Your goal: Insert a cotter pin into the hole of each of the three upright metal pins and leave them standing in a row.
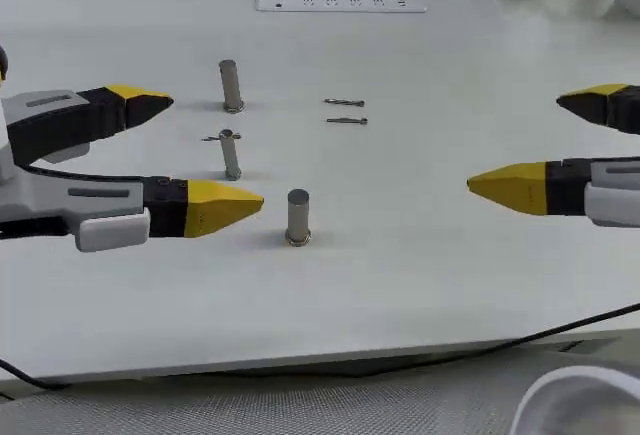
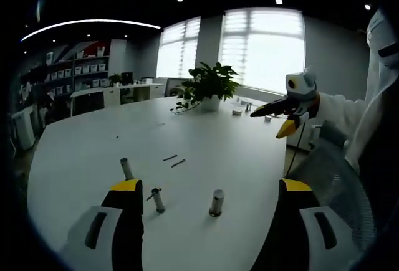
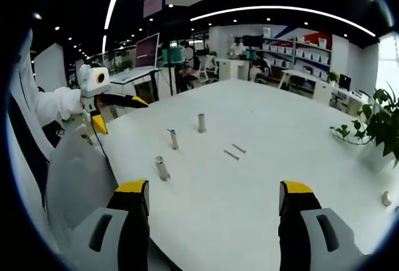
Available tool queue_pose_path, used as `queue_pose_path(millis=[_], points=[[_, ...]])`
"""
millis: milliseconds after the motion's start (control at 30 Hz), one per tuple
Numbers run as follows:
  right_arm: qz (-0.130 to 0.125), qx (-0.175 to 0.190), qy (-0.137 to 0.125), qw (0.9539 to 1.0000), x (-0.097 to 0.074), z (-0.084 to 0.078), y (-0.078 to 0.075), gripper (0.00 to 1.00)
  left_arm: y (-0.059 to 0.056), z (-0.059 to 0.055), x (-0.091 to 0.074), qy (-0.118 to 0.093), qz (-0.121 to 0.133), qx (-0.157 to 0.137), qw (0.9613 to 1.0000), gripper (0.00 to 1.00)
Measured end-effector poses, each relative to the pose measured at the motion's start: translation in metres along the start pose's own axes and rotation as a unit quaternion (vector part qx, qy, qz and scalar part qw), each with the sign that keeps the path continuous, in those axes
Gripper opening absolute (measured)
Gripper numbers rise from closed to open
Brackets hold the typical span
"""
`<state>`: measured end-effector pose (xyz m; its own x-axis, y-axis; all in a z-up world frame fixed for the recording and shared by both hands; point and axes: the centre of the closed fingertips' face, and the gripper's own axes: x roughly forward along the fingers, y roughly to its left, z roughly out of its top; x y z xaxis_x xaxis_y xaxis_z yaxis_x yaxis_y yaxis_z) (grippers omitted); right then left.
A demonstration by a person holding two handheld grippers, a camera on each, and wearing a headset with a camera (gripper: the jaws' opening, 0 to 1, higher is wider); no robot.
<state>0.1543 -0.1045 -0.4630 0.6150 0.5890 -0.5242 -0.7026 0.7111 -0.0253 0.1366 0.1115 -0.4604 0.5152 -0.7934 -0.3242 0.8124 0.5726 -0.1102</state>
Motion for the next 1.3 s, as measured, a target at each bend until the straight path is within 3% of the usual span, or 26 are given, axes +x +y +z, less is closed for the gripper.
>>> queue_pose_path(millis=[100,333,467,533,567,600,733,833,933,967,1067,1167,1300], points=[[0.009,-0.019,0.009,0.9997,0.005,0.005,-0.005,0.84,-0.002,-0.003,-0.003,0.008,-0.001,0.003,1.0,0.89],[0.026,-0.059,0.024,0.9976,0.018,0.017,-0.018,0.83,-0.002,-0.005,-0.018,0.002,0.008,-0.009,0.9999,0.94],[0.044,-0.096,0.038,0.9937,0.029,0.03,-0.02,0.83,0.0,-0.006,-0.031,-0.004,0.016,-0.024,0.9996,0.97],[0.054,-0.106,0.043,0.992,0.034,0.034,-0.017,0.82,0.0,-0.011,-0.035,0.01,0.017,-0.019,0.9996,0.99],[0.061,-0.118,0.049,0.9899,0.039,0.036,-0.017,0.82,-0.002,-0.019,-0.038,0.04,0.014,-0.006,0.9991,0.99],[0.065,-0.124,0.053,0.9888,0.045,0.037,-0.02,0.82,-0.002,-0.018,-0.04,0.04,0.016,0.012,0.999,0.99],[0.084,-0.15,0.066,0.9829,0.062,0.042,-0.015,0.8,0.002,-0.013,-0.049,0.04,0.023,0.006,0.9989,0.99],[0.101,-0.168,0.077,0.9776,0.077,0.045,-0.021,0.79,0.001,-0.014,-0.052,0.046,0.024,0.003,0.9987,0.99],[0.116,-0.184,0.091,0.9717,0.09,0.045,-0.021,0.77,-0.002,-0.022,-0.054,0.071,0.021,0.008,0.9972,0.99],[0.122,-0.193,0.1,0.9684,0.095,0.043,-0.022,0.76,-0.004,-0.022,-0.054,0.071,0.018,0.009,0.9973,0.99],[0.133,-0.2,0.113,0.964,0.103,0.041,-0.019,0.74,-0.005,-0.022,-0.052,0.064,0.018,-0.005,0.9978,0.99],[0.145,-0.216,0.13,0.9568,0.117,0.037,-0.024,0.73,-0.005,-0.027,-0.052,0.07,0.02,-0.01,0.9973,0.99],[0.156,-0.225,0.145,0.9509,0.13,0.036,-0.028,0.71,-0.006,-0.032,-0.052,0.071,0.022,-0.02,0.997,0.99]])
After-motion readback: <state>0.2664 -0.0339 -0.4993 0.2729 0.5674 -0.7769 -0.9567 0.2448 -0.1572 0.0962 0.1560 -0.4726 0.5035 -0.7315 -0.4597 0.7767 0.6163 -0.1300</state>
